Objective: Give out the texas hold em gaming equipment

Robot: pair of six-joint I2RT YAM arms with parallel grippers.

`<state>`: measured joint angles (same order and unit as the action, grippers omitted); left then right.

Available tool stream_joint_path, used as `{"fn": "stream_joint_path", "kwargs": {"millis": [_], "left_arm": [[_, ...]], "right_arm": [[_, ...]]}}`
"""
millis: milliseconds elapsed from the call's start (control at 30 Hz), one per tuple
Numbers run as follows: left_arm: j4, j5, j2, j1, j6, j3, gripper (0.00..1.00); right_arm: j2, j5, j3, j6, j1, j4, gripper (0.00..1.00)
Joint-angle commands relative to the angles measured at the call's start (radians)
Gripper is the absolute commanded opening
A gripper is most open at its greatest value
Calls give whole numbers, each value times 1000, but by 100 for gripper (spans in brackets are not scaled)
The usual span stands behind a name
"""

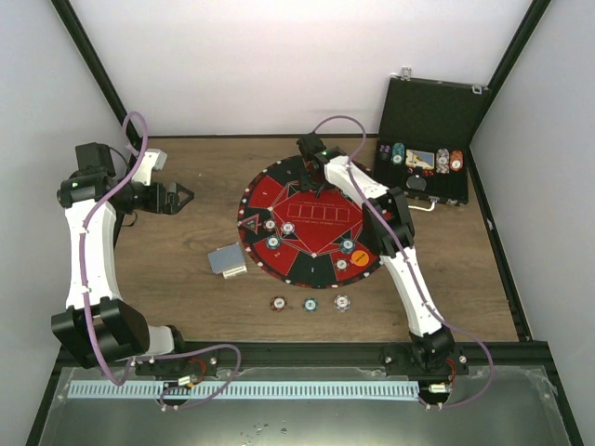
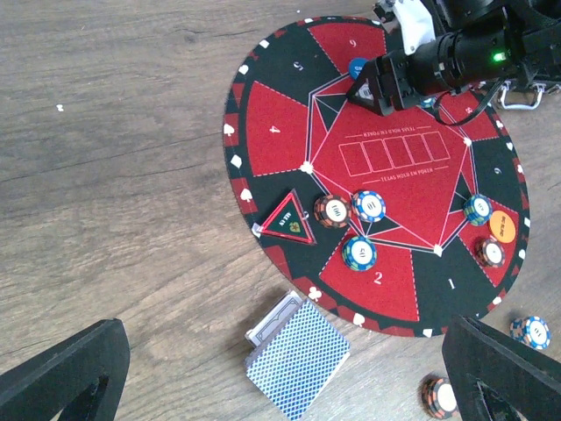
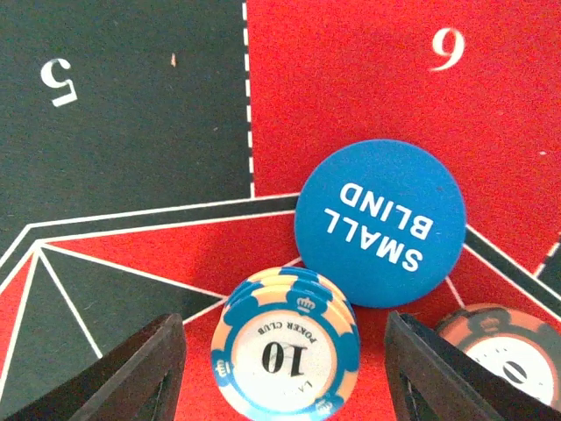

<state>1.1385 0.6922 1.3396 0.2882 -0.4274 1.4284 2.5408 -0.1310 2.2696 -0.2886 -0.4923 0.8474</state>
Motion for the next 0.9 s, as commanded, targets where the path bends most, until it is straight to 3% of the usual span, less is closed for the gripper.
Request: {"fn": "stream_joint_path", "kwargs": {"millis": [0, 233, 333, 433, 633, 867], "left_arm": [[2, 1, 7, 5, -10, 14, 100], [22, -7, 14, 4, -5, 23, 100], [27, -13, -5, 4, -1, 19, 100], [28, -8, -28, 4, 1, 7, 100], [33, -4, -62, 4, -8, -27, 100], [35, 12, -72, 5, -5, -37, 100]], "right_arm": [[-130, 3, 47, 5, 6, 13, 65], [-321, -5, -71, -19, -60, 34, 65], [-463, -19, -254, -46, -123, -7, 65], [-673, -33, -561, -103, -204, -80, 68], [-1021, -55, -1095, -294, -362, -150, 83], [-1207, -63, -1400, -512, -519, -102, 91]]}}
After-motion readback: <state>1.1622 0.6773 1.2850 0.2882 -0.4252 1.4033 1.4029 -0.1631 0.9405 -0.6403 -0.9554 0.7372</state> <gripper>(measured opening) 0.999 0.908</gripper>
